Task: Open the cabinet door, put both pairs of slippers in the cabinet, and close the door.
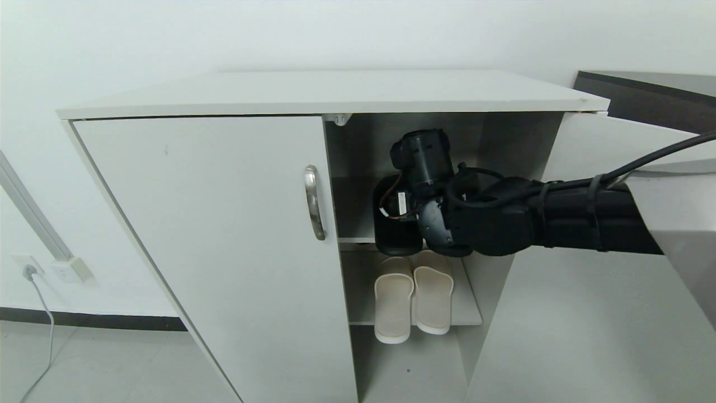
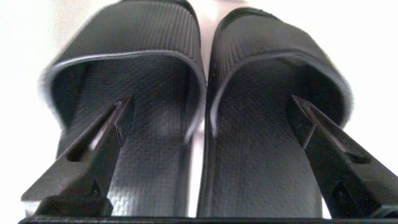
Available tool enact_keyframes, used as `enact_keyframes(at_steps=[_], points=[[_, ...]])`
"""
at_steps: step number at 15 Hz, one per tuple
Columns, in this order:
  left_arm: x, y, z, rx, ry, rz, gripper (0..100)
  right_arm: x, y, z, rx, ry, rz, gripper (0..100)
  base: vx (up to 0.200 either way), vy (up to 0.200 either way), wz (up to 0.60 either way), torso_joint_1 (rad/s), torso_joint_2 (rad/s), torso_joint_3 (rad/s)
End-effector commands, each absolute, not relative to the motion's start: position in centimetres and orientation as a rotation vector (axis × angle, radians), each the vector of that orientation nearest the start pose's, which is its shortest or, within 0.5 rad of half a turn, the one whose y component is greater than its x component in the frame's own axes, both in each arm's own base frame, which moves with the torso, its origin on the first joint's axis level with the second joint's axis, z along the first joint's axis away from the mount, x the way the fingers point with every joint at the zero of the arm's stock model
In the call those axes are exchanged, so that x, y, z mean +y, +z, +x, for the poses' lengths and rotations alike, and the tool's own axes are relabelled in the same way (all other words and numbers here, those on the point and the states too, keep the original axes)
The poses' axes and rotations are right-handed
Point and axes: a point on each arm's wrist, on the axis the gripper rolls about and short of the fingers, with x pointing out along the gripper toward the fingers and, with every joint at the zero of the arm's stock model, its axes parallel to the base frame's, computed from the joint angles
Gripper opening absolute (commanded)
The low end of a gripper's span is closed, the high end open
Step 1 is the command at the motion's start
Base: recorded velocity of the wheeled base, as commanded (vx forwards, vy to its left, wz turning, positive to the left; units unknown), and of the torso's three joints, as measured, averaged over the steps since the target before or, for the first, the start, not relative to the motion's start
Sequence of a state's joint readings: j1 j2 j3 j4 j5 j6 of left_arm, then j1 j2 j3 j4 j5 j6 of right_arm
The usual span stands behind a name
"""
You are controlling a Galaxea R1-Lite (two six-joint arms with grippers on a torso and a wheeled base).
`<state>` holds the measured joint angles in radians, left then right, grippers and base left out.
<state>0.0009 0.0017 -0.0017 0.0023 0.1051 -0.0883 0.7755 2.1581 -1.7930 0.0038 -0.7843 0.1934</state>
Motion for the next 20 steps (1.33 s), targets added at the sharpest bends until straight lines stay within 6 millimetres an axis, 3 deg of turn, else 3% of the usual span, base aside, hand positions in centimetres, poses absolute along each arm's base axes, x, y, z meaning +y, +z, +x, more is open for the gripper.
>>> enact_keyframes(at_steps=[1,2,3,7,10,11,20], points=[[0.2,7.6,-2.3,-0.002,0.107,-0.089,0,29.6,24.1,29.7,0.229,0.01,-0.044,100,0.0,0.0,0.0,0.0,0.0,0.0],[0.2,7.6,-2.3,-0.002,0.107,-0.089,0,29.6,24.2,29.5,0.228,0.013,-0.043,100,0.0,0.0,0.0,0.0,0.0,0.0],[0.2,7.6,-2.3,-0.002,0.107,-0.089,0,29.1,24.2,26.7,0.223,0.061,-0.042,100,0.0,0.0,0.0,0.0,0.0,0.0],[0.2,7.6,-2.3,-0.002,0.107,-0.087,0,27.3,22.1,20.4,0.202,0.249,-0.011,100,0.0,0.0,0.0,0.0,0.0,0.0],[0.2,7.6,-2.3,-0.002,0.106,-0.087,0,26.4,19.6,19.3,0.195,0.291,0.005,100,0.0,0.0,0.0,0.0,0.0,0.0],[0.2,7.6,-2.3,-0.002,0.106,-0.087,0,26.2,18.9,19.1,0.199,0.292,0.001,0,0.0,0.0,0.0,0.0,0.0,0.0],[0.2,7.6,-2.3,-0.003,0.104,-0.087,0,26.3,17.7,18.6,0.212,0.308,-0.011,0,0.0,0.0,0.0,0.0,0.0,0.0]])
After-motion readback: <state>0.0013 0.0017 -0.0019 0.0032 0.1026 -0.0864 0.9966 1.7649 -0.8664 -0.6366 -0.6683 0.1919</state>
